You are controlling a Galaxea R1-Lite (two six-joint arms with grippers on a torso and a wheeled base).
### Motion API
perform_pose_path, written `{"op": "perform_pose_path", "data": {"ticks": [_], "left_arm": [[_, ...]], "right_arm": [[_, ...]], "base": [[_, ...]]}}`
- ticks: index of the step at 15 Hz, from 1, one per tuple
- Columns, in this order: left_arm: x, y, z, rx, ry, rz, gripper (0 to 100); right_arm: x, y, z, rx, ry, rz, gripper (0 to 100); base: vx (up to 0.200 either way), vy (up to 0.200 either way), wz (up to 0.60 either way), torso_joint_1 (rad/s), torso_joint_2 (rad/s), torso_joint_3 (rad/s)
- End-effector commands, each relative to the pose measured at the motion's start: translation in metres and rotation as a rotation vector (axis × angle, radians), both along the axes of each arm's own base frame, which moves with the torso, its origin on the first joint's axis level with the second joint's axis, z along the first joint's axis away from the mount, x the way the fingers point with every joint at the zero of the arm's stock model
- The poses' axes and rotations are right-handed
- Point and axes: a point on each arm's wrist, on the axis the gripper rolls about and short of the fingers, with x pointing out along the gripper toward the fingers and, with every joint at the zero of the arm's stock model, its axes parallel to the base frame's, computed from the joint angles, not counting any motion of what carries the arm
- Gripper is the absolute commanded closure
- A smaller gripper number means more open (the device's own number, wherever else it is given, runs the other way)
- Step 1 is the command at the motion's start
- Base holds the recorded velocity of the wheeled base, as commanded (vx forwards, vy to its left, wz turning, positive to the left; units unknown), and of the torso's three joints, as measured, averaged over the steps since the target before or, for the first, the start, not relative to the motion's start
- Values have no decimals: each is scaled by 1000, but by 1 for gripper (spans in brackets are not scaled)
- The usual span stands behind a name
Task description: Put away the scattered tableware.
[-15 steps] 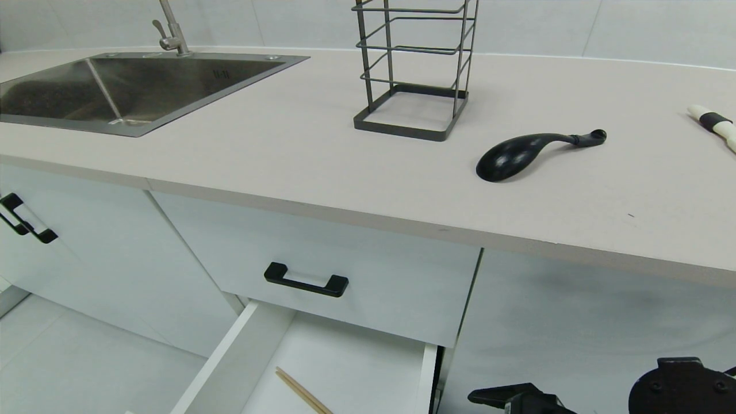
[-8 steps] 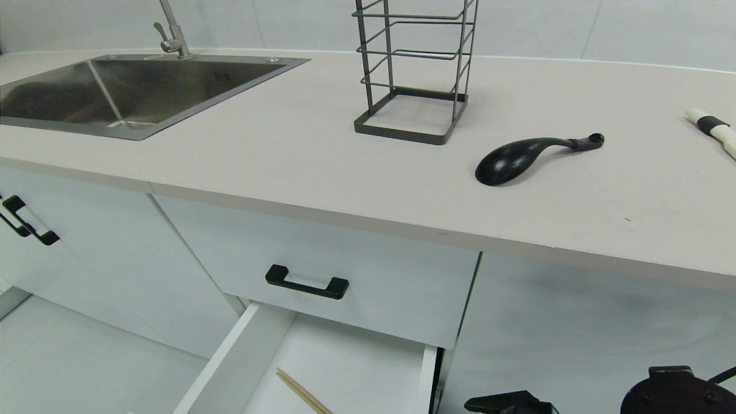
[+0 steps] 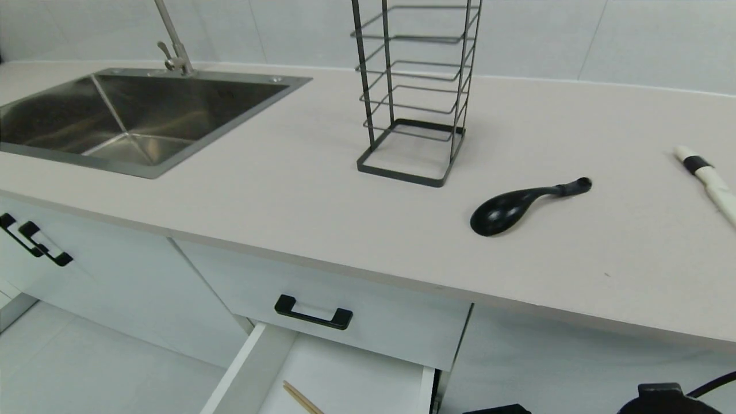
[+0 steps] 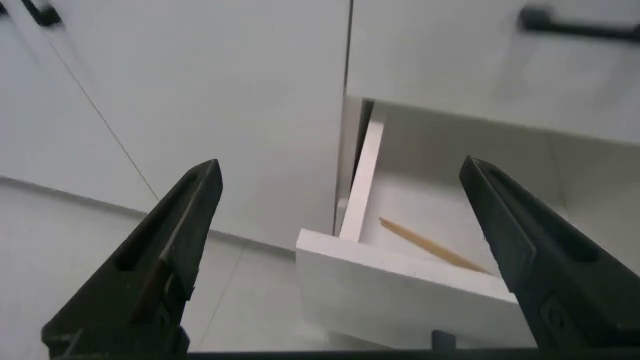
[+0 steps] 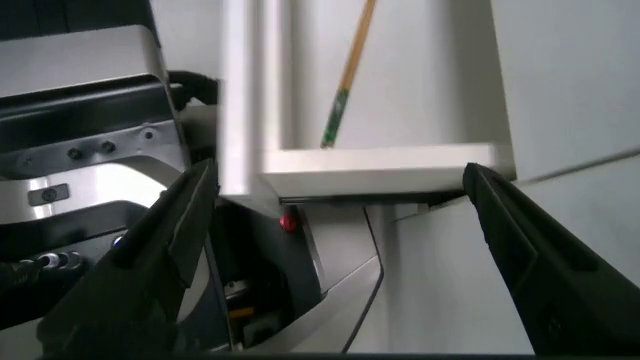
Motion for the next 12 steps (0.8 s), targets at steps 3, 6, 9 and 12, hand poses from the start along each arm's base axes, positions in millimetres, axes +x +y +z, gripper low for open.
{"op": "perform_pose_path", "data": {"ticks": [3, 6, 9, 12], "left_arm": [[0, 0, 0, 0, 1, 0, 0], [0, 0, 0, 0, 1, 0, 0], [0, 0, 0, 0, 1, 0, 0], [0, 0, 0, 0, 1, 0, 0]], "right_arm": [[-5, 1, -3, -15, 4, 25, 0], [-5, 1, -3, -12, 3, 23, 0], [-2, 2, 0, 3, -3, 14, 0], [12, 4, 11, 42, -22, -41, 0]], "base": [[0, 0, 0, 217, -544, -201], [0, 0, 0, 160, -473, -219], [0, 0, 0, 233, -497, -219], [0, 0, 0, 373, -474, -242]]}}
